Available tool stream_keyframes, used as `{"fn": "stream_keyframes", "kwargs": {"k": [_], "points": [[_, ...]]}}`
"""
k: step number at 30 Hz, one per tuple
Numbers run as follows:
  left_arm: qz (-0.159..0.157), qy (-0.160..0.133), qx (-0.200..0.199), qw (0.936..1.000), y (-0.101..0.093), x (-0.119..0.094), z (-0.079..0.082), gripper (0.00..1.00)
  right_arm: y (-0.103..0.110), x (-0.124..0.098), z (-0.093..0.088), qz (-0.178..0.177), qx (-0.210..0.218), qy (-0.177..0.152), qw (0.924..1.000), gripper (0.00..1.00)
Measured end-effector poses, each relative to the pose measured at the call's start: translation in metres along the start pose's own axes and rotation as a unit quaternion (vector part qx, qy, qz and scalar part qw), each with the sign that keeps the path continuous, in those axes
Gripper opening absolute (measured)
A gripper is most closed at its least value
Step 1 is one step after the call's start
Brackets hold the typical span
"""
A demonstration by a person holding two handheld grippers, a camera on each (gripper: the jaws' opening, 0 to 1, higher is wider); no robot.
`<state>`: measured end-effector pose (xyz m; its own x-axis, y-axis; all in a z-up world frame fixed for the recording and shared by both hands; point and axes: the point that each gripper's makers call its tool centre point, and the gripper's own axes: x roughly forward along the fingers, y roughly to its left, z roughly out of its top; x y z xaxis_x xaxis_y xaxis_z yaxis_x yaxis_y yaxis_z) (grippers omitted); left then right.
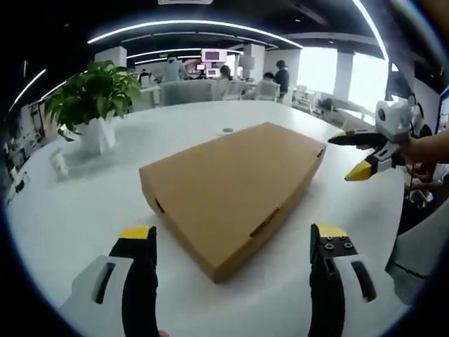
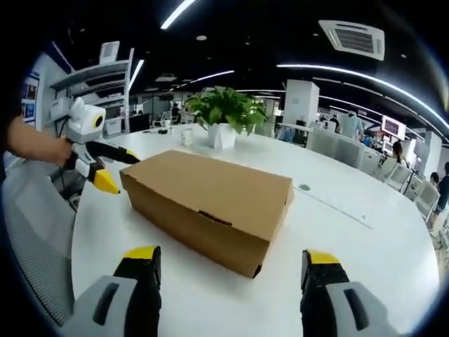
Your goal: Operate the shoe box by opening the lid, removing the specified soft item, and placing it in the target area until the item is outside and the box remains undamaged.
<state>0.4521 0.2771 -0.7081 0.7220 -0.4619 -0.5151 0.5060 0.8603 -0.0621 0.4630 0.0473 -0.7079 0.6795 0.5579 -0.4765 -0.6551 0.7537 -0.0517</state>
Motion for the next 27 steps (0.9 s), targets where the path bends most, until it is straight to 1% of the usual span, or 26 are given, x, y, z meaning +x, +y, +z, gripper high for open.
{"fn": "stream_keyframes", "kwargs": {"k": [13,22,27], "points": [[0.017,-0.001,-0.008,0.9998,0.005,0.009,-0.001,0.88,-0.007,0.017,0.009,0.015,-0.004,-0.001,0.9999,0.79],[0.019,-0.001,-0.013,0.9997,0.004,0.016,0.000,0.88,-0.009,0.030,0.011,0.029,-0.013,0.007,0.9995,0.77],[0.018,0.000,-0.013,0.9998,0.004,0.018,0.000,0.88,-0.012,0.035,0.015,0.034,-0.017,0.005,0.9993,0.76]]}}
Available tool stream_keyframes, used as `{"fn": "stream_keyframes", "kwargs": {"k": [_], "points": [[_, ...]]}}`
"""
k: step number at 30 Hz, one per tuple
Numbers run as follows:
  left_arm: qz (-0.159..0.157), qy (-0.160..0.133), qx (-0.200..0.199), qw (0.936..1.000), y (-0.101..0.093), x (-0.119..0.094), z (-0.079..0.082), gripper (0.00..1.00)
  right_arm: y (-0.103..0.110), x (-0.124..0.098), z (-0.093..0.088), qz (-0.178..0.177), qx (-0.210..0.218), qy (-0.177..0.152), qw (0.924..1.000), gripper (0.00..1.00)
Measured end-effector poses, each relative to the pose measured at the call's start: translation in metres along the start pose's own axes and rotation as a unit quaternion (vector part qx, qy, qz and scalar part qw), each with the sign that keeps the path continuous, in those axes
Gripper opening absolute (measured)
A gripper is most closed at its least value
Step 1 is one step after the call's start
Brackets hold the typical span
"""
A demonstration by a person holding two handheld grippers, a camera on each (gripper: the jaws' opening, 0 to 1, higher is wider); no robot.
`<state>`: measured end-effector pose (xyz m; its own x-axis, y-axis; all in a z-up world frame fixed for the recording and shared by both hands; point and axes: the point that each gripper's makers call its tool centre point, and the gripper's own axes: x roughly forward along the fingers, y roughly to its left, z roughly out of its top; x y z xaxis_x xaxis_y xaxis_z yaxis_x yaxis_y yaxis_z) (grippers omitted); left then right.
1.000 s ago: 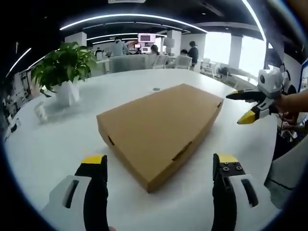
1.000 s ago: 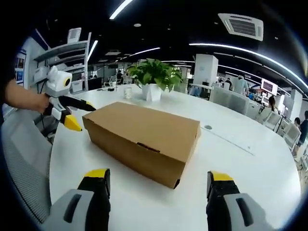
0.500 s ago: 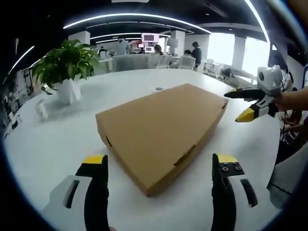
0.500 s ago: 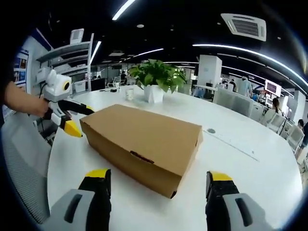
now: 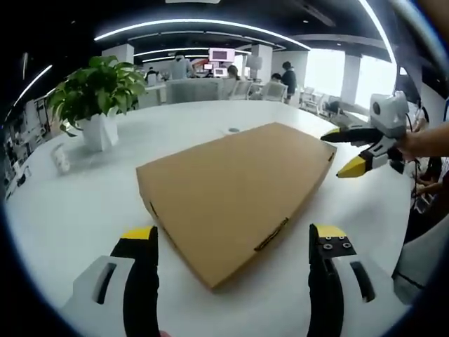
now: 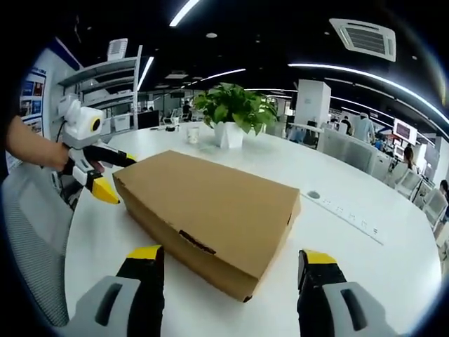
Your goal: Operate the shoe box by opening the lid, removing the specified soft item, and placing it in the target area until the item is outside and the box remains undamaged.
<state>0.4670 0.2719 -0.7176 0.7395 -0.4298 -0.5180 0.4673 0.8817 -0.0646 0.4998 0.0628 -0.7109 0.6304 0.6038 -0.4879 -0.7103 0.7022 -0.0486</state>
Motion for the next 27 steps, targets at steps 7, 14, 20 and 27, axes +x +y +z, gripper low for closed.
{"fn": "stream_keyframes", "kwargs": {"k": [7,14,20,27], "points": [[0.003,0.000,-0.009,1.0000,0.000,0.002,0.001,0.87,-0.003,0.009,-0.005,0.009,0.009,0.009,0.9999,0.76],[0.010,-0.005,-0.019,0.9997,0.002,0.003,0.001,0.85,-0.003,0.015,-0.004,0.016,0.004,0.011,0.9998,0.74],[0.016,-0.009,-0.028,0.9994,0.004,0.004,0.002,0.84,-0.001,0.017,-0.004,0.026,0.003,0.013,0.9996,0.74],[0.020,-0.013,-0.033,0.9992,0.006,0.006,0.004,0.83,0.002,0.018,-0.003,0.037,0.002,0.012,0.9992,0.71]]}}
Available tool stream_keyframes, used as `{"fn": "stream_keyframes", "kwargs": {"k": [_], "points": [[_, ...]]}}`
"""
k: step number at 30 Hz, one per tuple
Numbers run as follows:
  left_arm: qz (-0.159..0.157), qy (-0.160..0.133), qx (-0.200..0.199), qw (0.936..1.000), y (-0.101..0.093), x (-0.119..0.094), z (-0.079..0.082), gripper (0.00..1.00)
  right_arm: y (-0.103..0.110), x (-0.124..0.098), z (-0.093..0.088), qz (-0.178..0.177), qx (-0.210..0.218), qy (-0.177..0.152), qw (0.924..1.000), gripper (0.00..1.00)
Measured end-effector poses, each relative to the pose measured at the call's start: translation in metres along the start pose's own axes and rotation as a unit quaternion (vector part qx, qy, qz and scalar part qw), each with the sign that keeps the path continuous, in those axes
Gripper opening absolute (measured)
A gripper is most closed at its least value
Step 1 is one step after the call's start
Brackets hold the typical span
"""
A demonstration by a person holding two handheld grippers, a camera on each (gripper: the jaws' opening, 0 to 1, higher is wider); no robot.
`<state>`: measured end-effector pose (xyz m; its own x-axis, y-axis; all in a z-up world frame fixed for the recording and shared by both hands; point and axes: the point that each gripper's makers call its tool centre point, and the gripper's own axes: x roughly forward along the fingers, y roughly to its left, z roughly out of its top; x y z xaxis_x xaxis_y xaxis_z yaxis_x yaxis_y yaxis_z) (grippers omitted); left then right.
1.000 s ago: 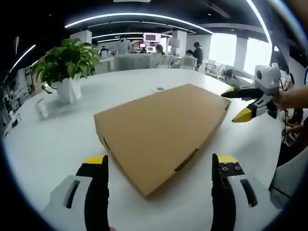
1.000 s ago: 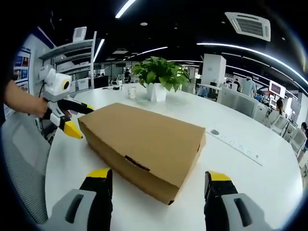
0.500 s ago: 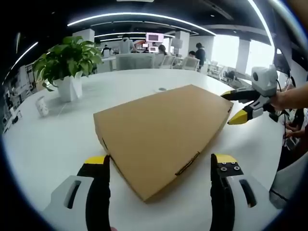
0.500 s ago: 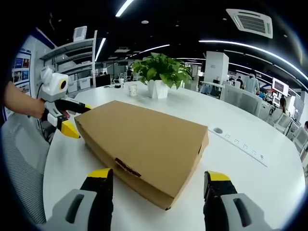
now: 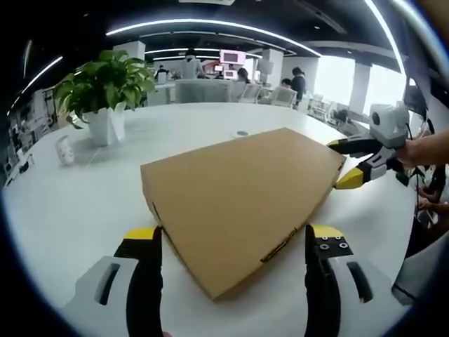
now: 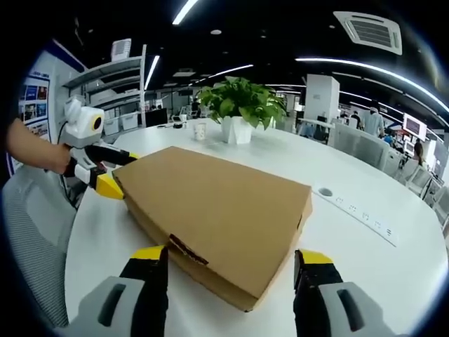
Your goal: Operate the shoe box by opening the lid, removing the specified soft item, and placing it in the target area until the item is outside and the box remains undamaged.
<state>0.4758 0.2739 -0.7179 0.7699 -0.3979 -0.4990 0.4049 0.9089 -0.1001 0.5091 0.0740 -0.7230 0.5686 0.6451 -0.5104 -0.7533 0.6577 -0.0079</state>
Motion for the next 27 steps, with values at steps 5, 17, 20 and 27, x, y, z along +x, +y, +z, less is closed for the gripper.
{"fn": "stream_keyframes", "kwargs": {"k": [5,17,20,27], "points": [[0.001,-0.002,0.001,1.0000,-0.0005,0.0006,-0.0002,0.84,0.0010,0.0002,-0.0003,0.003,0.001,-0.002,1.0000,0.70],[-0.002,-0.006,0.008,0.9999,-0.0009,0.0004,-0.0007,0.82,0.0037,0.0006,0.0003,0.006,-0.002,-0.004,1.0000,0.68],[-0.004,-0.005,0.013,0.9999,-0.0002,0.0010,-0.0015,0.81,0.0039,0.0006,0.0003,0.006,-0.001,-0.002,1.0000,0.67],[-0.005,-0.002,0.013,0.9999,0.0002,0.0013,-0.0012,0.81,0.0046,0.0004,0.0002,0.003,0.003,-0.001,1.0000,0.67]]}}
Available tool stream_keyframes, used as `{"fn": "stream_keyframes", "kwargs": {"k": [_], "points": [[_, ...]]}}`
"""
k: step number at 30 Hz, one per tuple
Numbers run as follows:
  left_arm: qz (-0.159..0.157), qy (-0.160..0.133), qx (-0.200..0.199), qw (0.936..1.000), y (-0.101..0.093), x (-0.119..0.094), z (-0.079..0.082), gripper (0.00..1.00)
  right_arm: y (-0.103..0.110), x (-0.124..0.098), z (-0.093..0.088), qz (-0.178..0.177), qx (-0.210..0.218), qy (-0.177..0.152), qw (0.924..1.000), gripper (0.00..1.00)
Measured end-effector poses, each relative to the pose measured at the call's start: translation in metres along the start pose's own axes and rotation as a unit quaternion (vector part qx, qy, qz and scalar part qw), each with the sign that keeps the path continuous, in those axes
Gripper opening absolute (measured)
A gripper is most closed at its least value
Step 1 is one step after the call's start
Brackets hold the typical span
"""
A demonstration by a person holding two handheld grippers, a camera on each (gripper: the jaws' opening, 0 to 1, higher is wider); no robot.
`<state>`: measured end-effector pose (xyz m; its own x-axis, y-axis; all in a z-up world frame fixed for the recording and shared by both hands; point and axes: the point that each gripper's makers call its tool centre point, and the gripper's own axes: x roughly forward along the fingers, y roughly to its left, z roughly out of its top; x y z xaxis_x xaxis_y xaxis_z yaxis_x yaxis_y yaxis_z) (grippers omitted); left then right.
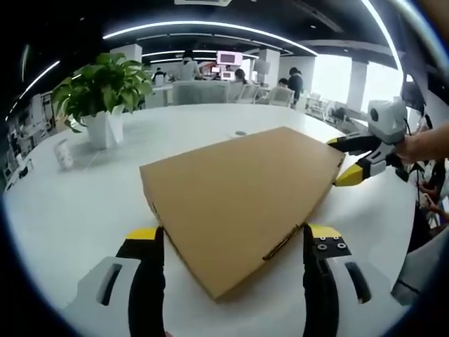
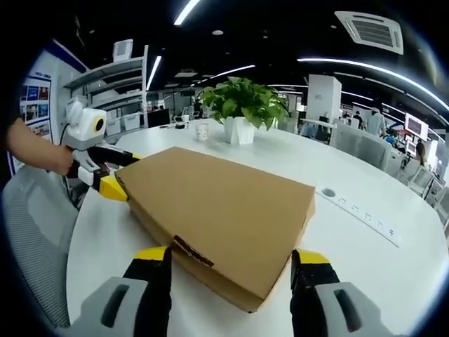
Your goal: Operate the shoe box by opening the lid, removing the specified soft item, and placing it in the target area until the item is outside and the box remains undamaged.
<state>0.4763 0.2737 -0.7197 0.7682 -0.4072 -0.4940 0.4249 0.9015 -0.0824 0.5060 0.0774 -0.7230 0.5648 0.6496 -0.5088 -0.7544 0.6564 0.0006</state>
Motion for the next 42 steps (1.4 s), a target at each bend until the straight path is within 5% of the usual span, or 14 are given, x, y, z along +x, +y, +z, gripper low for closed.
{"fn": "stream_keyframes", "kwargs": {"k": [42], "points": [[-0.055,0.033,0.039,0.9972,0.015,0.002,0.001,0.79,0.023,-0.001,-0.002,-0.068,0.035,0.005,0.9971,0.68]]}}
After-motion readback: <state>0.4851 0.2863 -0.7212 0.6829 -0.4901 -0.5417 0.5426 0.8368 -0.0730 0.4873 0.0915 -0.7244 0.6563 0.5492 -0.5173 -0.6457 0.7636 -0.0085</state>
